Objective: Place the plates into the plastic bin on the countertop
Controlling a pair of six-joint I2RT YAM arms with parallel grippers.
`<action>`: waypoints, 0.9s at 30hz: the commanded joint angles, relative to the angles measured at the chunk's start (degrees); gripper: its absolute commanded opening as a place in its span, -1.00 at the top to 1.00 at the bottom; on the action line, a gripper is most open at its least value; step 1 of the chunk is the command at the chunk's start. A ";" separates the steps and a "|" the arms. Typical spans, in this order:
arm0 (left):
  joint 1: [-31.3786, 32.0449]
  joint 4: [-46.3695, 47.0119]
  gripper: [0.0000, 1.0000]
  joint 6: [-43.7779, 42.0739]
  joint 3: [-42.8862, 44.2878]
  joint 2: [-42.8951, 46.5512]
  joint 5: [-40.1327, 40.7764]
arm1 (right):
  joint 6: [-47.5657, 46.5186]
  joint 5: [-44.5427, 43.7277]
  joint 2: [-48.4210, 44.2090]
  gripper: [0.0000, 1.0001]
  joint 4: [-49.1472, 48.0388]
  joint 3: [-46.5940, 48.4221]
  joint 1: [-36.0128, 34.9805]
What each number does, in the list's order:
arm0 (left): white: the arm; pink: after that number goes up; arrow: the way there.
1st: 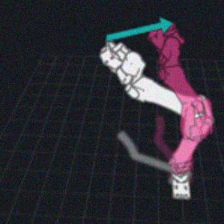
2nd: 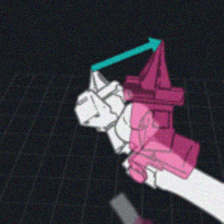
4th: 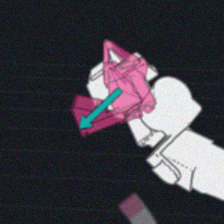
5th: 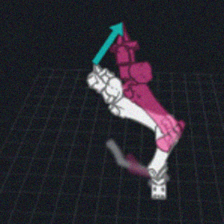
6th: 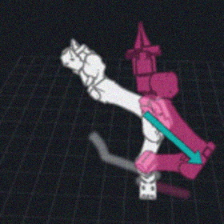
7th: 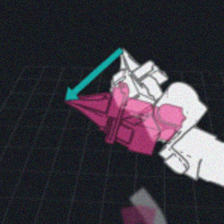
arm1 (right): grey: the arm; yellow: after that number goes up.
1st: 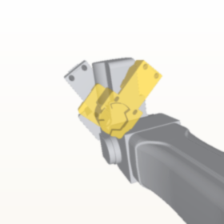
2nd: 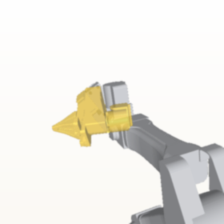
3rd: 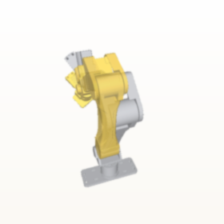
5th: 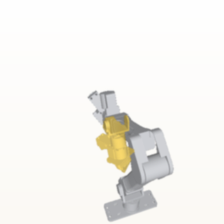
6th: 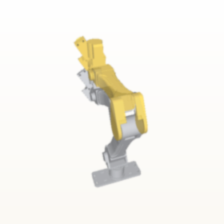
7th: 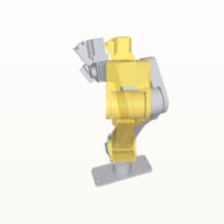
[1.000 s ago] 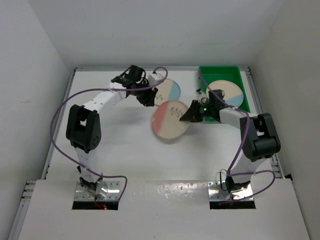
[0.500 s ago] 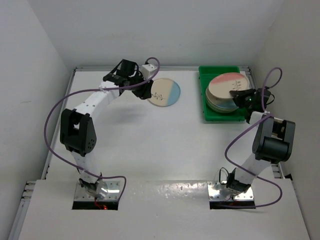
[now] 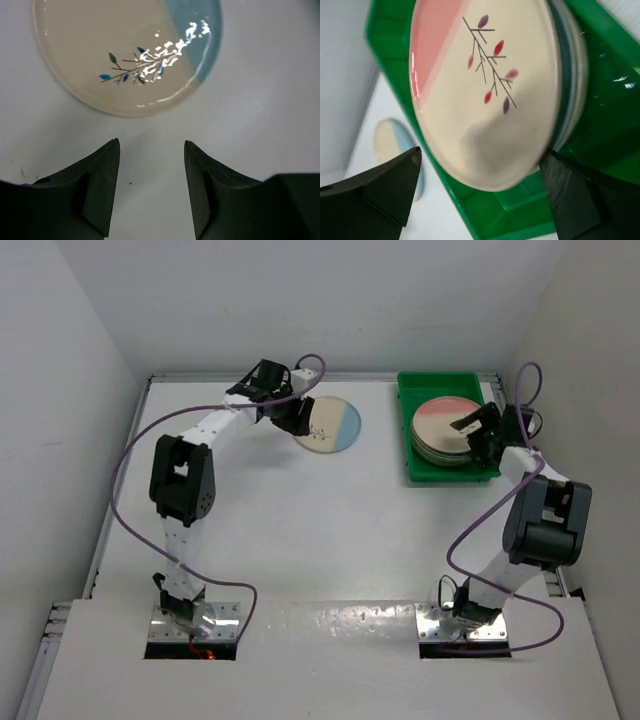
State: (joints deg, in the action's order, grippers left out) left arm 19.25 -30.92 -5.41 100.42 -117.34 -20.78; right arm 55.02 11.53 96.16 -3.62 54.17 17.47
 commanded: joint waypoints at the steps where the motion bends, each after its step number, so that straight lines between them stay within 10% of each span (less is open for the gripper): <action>1: -1.40 2.53 -0.13 10.38 6.96 -7.16 7.47 | -11.33 -11.32 -3.43 -1.00 13.27 7.07 -3.05; 12: -1.40 3.58 -0.37 17.36 17.71 -22.22 19.37 | -24.88 -22.34 -15.02 -1.00 20.76 4.46 -10.70; 20: -0.88 -3.79 0.92 9.48 13.76 -23.90 4.82 | -27.68 -24.62 -21.36 -1.00 19.17 2.51 -15.18; 24: -0.88 -14.32 1.00 -4.31 13.13 -23.90 -2.59 | -30.94 -26.55 -21.19 -1.00 21.71 4.88 -19.47; 27: 1.14 -20.58 1.00 -16.80 9.20 -21.45 6.66 | -34.28 -29.01 -21.19 -1.00 22.34 5.24 -23.43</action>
State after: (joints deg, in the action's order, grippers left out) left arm 17.91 -32.93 -5.98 115.48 -138.06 -16.93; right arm 25.23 -13.93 75.83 18.04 57.04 -2.28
